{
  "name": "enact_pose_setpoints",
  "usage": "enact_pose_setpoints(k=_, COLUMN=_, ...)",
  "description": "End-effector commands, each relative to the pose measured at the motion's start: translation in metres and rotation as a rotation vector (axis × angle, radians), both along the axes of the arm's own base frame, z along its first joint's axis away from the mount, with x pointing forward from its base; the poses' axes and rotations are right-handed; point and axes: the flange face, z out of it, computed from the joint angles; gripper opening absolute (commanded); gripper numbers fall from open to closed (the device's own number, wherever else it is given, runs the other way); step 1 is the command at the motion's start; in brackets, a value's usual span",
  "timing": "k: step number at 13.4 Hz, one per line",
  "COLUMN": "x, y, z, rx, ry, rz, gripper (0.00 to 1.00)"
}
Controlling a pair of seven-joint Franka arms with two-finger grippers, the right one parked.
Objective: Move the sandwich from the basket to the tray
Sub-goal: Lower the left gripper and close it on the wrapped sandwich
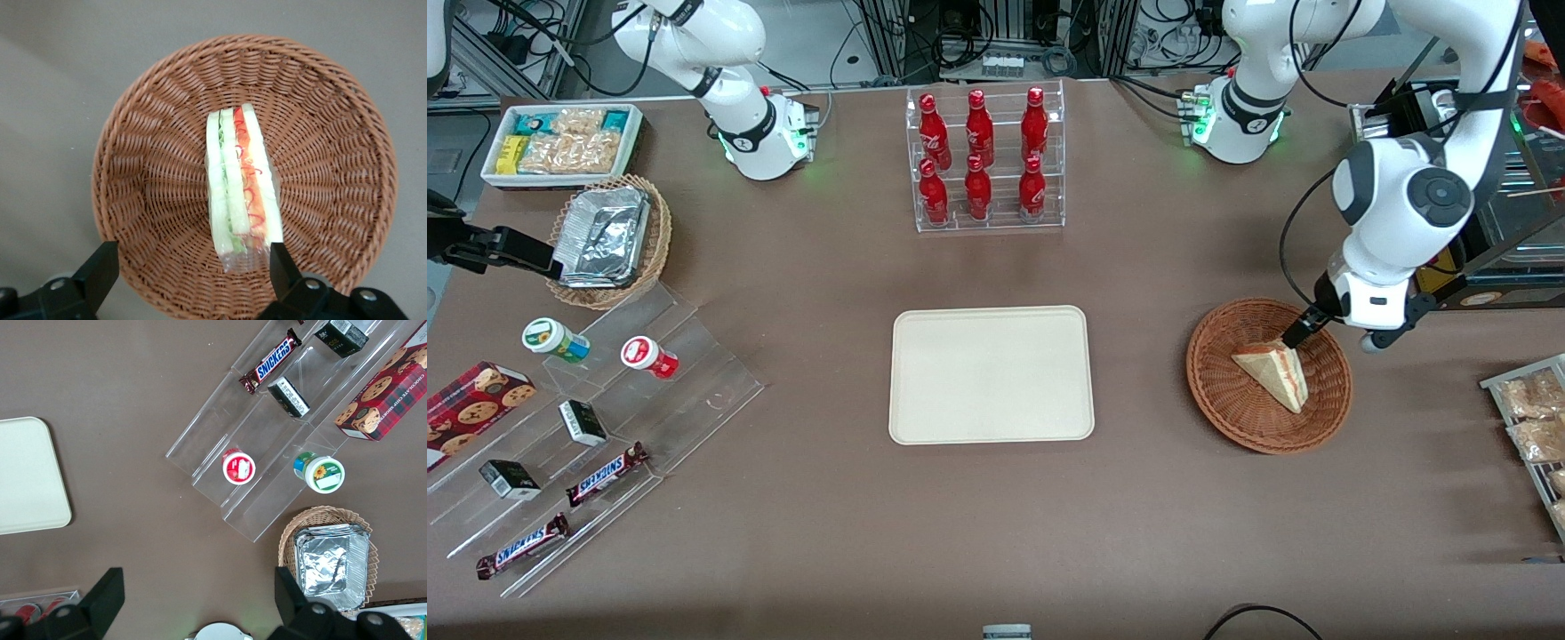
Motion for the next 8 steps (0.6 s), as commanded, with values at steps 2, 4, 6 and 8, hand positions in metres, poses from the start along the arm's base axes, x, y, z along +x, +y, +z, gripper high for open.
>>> enact_pose_setpoints(k=2, x=0.006, y=-0.008, z=-0.014, rx=-0.016, ry=-0.039, rz=0.052, gripper=1.00)
enact_pose_setpoints(k=4, x=0.008, y=-0.010, z=-0.015, rx=-0.020, ry=-0.042, rz=0.065, gripper=1.00)
enact_pose_setpoints(k=6, x=0.013, y=-0.015, z=-0.025, rx=-0.027, ry=-0.063, rz=0.078, gripper=1.00)
enact_pose_setpoints(k=8, x=0.015, y=-0.023, z=-0.041, rx=-0.033, ry=-0.078, rz=0.083, gripper=1.00)
